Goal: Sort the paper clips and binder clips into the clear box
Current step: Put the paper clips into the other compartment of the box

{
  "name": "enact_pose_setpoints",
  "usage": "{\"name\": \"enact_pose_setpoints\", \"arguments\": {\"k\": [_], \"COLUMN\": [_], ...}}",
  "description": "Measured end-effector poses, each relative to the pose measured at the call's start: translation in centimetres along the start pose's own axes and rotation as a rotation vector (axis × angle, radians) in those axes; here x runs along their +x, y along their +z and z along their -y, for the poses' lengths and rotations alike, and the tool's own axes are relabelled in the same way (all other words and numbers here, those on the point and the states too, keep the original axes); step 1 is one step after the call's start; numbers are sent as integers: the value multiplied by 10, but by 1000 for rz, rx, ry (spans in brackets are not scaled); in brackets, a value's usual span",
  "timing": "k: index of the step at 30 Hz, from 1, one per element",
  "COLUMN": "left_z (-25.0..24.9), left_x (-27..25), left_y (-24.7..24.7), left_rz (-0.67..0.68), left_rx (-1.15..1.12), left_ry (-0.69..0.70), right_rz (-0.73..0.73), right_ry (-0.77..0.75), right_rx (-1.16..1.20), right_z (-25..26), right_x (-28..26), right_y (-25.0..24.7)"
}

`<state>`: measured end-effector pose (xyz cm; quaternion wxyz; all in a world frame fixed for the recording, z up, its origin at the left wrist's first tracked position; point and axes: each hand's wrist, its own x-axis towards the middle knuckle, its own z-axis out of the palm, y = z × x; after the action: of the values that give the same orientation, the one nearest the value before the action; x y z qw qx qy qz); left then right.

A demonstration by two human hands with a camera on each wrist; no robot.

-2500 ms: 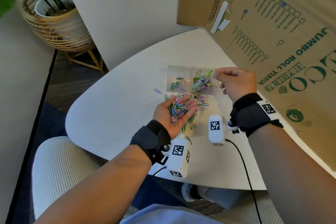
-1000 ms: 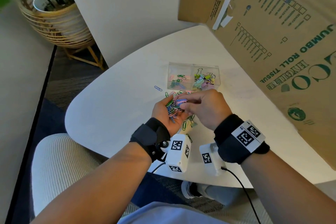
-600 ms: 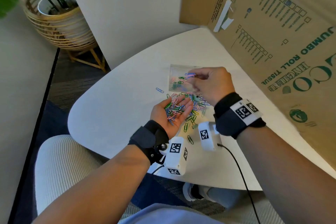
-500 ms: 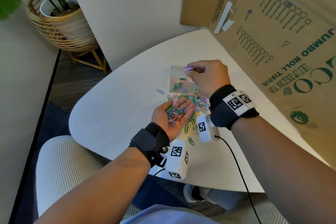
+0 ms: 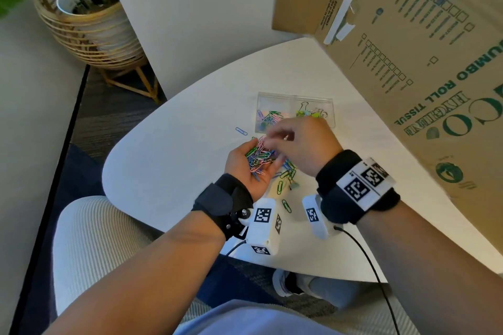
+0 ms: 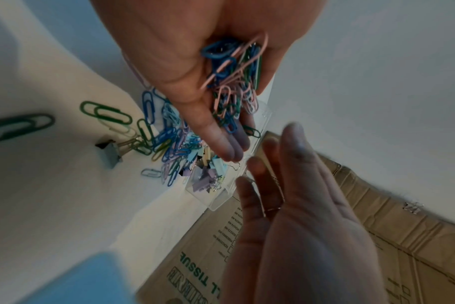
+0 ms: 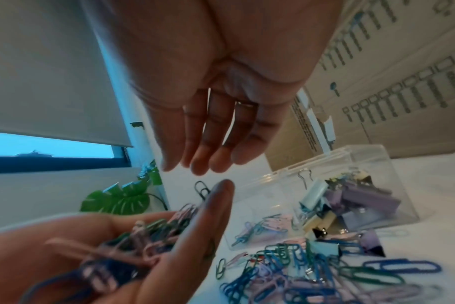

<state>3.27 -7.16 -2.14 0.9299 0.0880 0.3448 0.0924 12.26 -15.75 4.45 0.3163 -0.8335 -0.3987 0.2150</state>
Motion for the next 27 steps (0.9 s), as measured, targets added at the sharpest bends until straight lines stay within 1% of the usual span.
{"name": "enact_pose_setpoints", "arguments": {"k": [2, 3, 5, 8, 11, 14, 15, 18, 19, 20, 21, 23, 25, 27], "left_z": [1, 1, 2, 3, 3, 4, 4, 2, 2, 2, 1, 2, 3, 5], "left_x": [0, -1, -2, -5, -5, -6, -7, -8, -7, -6, -6, -4, -4, -4], "left_y": [1, 2, 4, 8, 7, 7, 7, 6, 6, 5, 6, 6, 8, 9], "left_rz": [14, 17, 38, 63, 62, 71, 73, 71, 72, 74, 75, 74, 72, 59], "left_rx": [-3, -13, -24, 2, 8, -4, -11, -22, -19, -12, -7, -8, -13, -5], "left_ry": [-6, -7, -8, 1, 6, 1, -2, -8, -8, -11, -14, -18, -14, -1], "right_rz": [88, 88, 37, -47, -36, -1, -22, -148, -146, -112, -62, 32, 77, 95], "right_ry": [-47, -71, -95, -65, -27, 9, 4, -46, -40, -27, -18, -28, -49, -68], "right_rx": [-201, -265, -262, -227, -266, -151, -122, -16, 46, 75, 54, -130, -311, -418], "right_z": [0, -1, -2, 0, 3, 1, 0, -1, -1, -2, -4, -8, -9, -6], "right_x": [-9, -11, -14, -14, -10, -9, -10, -16, -17, -18, -19, -19, -17, -16], "right_y": [1, 3, 5, 4, 0, -4, -4, -2, -2, 0, 0, 1, 1, 2]}}
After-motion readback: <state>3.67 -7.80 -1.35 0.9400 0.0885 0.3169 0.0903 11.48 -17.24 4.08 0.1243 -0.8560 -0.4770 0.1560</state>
